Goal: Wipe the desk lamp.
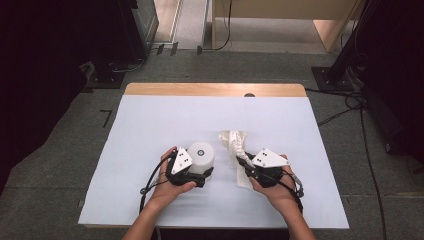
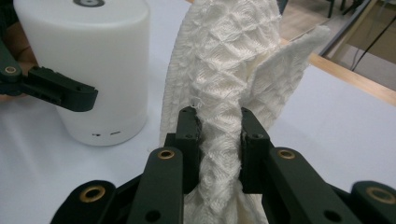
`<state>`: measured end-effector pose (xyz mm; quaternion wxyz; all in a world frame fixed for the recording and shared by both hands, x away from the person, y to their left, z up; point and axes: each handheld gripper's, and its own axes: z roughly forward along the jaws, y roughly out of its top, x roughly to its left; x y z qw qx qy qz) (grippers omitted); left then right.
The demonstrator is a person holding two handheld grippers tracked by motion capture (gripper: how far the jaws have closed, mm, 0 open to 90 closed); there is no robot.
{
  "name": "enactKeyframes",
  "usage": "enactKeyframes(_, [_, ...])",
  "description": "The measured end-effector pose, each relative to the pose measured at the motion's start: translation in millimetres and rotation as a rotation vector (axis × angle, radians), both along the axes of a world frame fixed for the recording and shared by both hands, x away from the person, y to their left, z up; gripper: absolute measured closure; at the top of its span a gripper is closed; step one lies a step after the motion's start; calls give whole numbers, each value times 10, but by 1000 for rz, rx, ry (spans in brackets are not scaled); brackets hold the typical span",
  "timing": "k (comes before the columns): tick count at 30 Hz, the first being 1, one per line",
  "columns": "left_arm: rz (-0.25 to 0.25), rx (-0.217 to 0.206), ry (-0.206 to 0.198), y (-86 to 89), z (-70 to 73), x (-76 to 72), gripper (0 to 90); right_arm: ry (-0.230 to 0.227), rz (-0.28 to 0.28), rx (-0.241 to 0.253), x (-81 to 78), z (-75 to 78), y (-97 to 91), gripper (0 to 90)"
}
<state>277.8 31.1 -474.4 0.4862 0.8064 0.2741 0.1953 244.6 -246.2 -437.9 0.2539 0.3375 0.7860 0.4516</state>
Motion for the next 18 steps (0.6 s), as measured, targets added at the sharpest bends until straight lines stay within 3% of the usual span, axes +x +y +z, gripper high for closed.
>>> enactKeyframes(6, [42, -14, -14, 45, -57, -26, 64, -1, -22, 2, 3, -16, -45, 746])
enactKeyframes(8, [83, -27, 5, 78, -61, -50, 24, -6, -23, 7, 5, -7, -62, 746])
enactKeyframes(12, [170, -44, -6, 84, -34, -146, 2, -9, -29, 1, 11, -1, -95, 746])
enactKeyframes(14, [238, -51, 2, 12, -23, -203, 0, -10, -37, 2, 12, 8, -100, 746])
enactKeyframes(16, [291, -17, -17, -85, -21, -248, 1, -13, -41, 5, 8, 29, -96, 746])
enactKeyframes(18, [324, -16, -10, -146, -15, -255, 3, -21, -36, 9, -2, 54, -85, 746])
